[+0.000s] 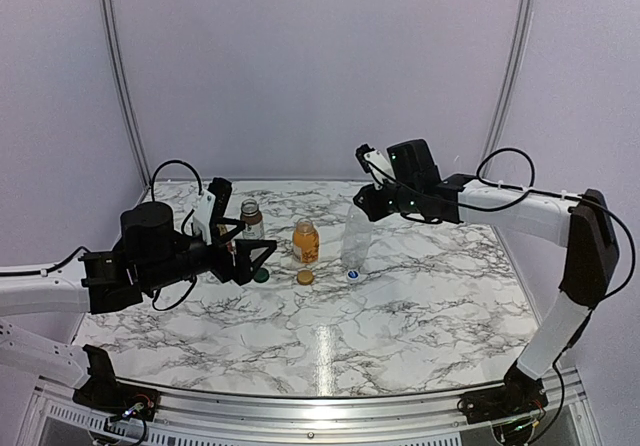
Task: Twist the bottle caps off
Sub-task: Place the bottle without the bottle cap at the center of the board.
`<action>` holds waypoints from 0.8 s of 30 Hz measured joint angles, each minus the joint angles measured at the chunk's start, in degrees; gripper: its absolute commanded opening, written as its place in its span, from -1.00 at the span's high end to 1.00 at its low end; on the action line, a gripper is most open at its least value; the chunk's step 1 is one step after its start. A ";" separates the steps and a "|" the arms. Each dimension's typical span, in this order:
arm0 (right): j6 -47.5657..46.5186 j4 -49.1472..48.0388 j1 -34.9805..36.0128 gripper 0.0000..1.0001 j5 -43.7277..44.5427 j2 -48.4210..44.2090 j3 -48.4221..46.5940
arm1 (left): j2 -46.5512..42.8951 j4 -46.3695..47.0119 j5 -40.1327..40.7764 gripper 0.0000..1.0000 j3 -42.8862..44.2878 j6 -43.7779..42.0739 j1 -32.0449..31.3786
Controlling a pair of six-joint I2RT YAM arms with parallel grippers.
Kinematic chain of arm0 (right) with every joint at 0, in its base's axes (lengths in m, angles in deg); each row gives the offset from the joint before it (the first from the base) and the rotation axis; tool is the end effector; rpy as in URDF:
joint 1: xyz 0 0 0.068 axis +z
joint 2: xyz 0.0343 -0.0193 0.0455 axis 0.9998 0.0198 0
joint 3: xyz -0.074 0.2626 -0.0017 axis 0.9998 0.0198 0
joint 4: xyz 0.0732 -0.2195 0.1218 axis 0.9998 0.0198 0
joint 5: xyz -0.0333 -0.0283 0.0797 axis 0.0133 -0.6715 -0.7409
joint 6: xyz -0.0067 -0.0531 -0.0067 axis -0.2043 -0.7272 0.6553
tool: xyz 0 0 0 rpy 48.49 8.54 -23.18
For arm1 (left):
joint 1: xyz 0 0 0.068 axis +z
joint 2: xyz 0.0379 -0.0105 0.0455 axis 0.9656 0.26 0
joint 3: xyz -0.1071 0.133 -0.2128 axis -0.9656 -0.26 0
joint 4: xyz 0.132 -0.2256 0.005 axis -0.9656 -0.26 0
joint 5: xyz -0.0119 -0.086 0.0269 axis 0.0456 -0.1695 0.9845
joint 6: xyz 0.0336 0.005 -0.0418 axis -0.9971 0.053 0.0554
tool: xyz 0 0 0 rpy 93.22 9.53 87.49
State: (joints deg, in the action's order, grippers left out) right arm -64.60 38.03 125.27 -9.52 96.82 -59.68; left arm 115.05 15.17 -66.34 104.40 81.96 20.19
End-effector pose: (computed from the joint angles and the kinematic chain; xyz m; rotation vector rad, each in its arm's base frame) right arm 0.3159 0.2307 0.2799 -0.5944 2.0818 0.3397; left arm 0.1476 -0.2030 0.2929 0.5752 1.6314 -0.7850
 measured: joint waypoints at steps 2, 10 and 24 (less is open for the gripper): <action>-0.04 -0.46 0.00 1.00 0.00 0.20 0.00 | 0.00 0.00 0.20 -0.98 0.00 -0.02 0.00; -0.76 -1.66 0.00 0.73 0.04 0.74 0.00 | 0.07 0.00 0.37 -0.98 0.00 -0.22 0.00; -1.95 -1.77 0.00 -0.25 -0.24 1.05 -0.09 | 0.11 0.00 1.95 -0.98 0.00 -1.25 0.00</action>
State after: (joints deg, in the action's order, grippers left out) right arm -66.54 36.26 125.27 -9.76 97.86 -59.77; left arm 115.16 15.17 -64.40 104.40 80.72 20.19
